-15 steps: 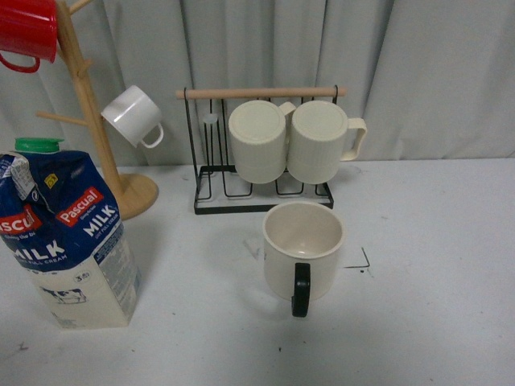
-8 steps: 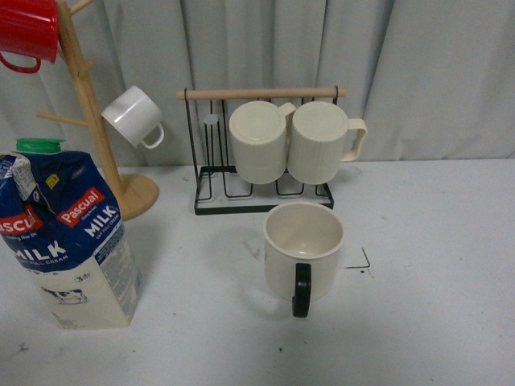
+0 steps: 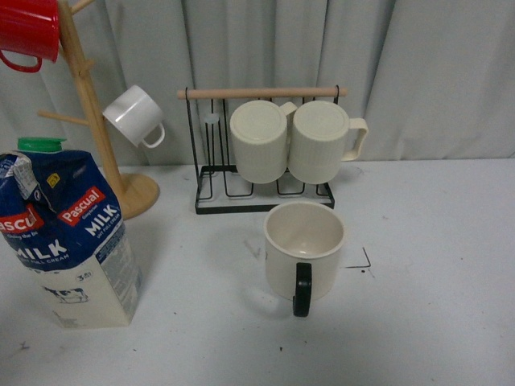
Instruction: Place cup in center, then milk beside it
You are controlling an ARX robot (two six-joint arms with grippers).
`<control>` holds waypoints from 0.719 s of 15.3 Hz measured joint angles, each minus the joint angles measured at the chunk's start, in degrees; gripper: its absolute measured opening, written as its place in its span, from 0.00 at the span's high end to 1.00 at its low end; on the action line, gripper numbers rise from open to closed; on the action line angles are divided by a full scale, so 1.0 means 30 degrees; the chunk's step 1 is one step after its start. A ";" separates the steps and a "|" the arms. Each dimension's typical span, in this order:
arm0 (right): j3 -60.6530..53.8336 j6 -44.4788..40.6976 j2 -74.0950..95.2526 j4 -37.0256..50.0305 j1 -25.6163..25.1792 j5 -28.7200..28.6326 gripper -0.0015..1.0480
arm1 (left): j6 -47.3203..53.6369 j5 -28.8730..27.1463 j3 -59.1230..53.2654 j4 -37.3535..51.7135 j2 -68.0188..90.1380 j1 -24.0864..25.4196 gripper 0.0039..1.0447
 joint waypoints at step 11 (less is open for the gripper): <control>0.0000 0.0000 0.0000 0.0000 0.0000 0.0000 0.06 | 0.1377 -0.2164 0.1902 1.2029 1.5664 -0.5166 0.06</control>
